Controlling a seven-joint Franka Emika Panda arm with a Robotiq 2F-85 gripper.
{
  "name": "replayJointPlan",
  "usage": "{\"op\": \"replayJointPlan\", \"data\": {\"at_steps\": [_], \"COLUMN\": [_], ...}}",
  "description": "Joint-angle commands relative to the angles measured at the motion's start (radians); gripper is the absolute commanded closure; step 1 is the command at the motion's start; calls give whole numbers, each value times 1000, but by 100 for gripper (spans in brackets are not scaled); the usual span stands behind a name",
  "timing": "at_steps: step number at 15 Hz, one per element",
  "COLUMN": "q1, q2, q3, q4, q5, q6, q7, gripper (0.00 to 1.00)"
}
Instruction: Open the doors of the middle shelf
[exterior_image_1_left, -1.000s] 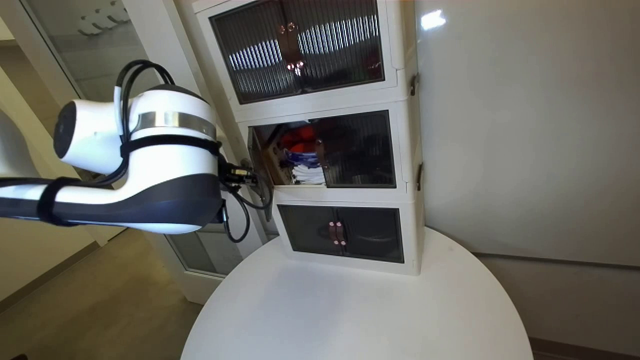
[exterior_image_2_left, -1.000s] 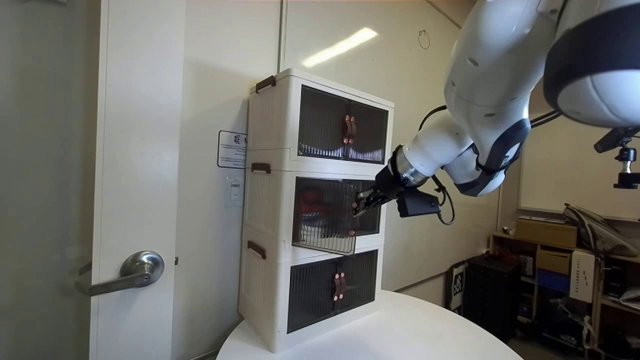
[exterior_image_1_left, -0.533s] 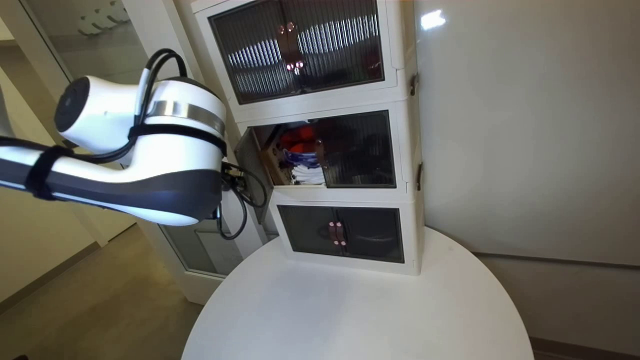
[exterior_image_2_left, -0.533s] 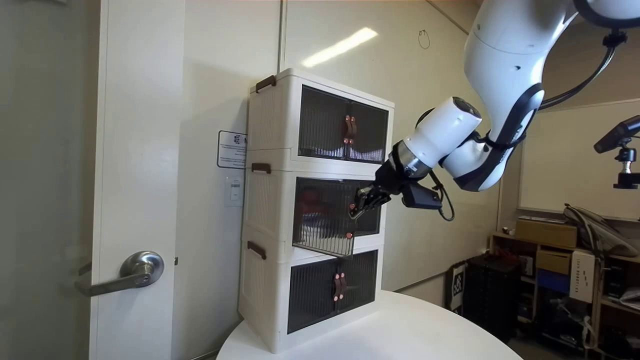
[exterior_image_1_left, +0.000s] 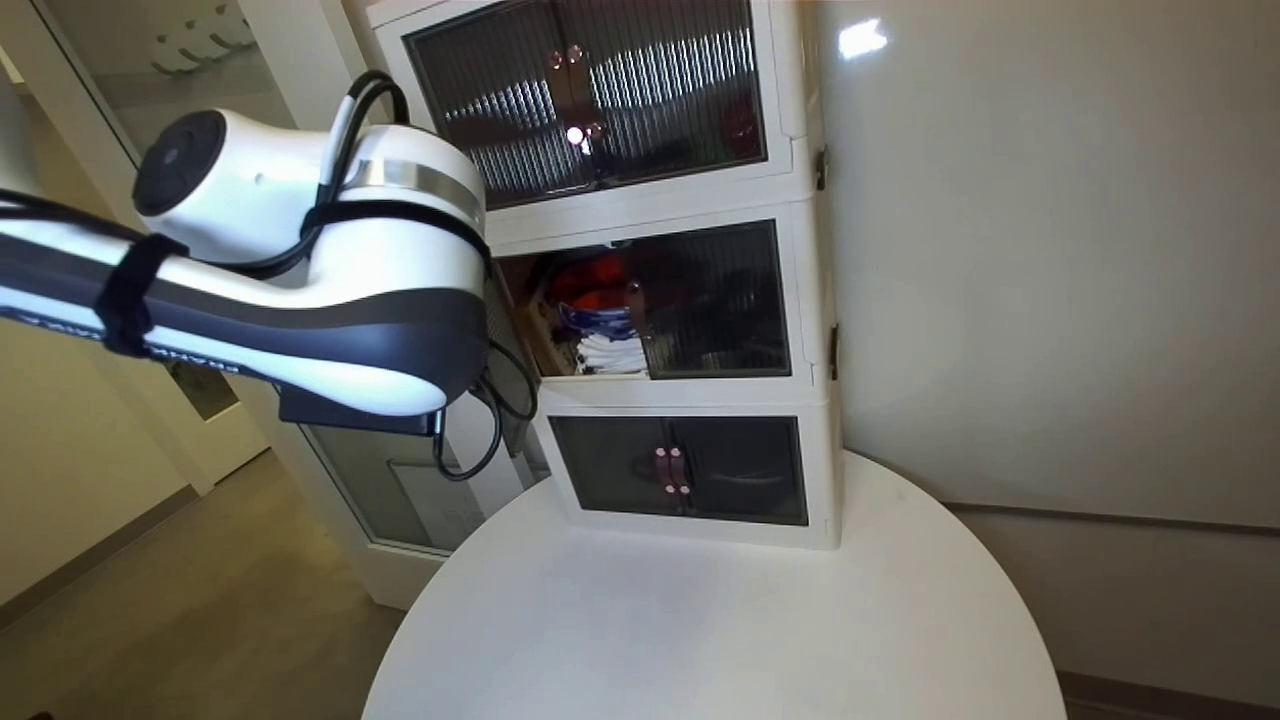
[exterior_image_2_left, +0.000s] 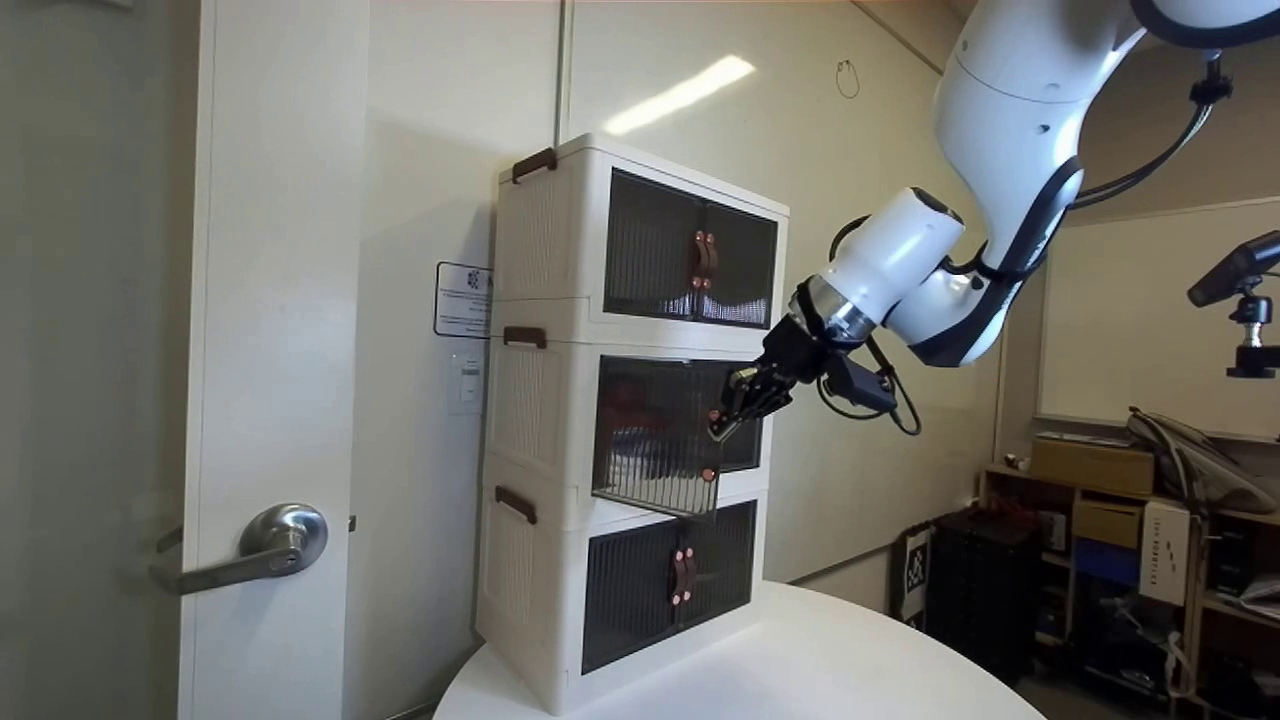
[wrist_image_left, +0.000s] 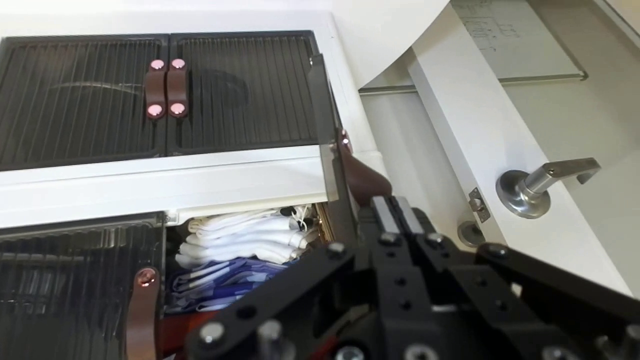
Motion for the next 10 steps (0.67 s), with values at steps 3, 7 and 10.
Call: {"op": "replayJointPlan", "data": {"at_steps": [3, 7, 10], "q1": [-128, -238, -311], "q2": [-41, 7, 13], "q3": [180, 321, 412], "q4": [12, 81, 131], "q5": [-311, -575, -718], "q6": [5, 59, 94], "q7": [139, 309, 405], "gripper": [67, 40, 18]}}
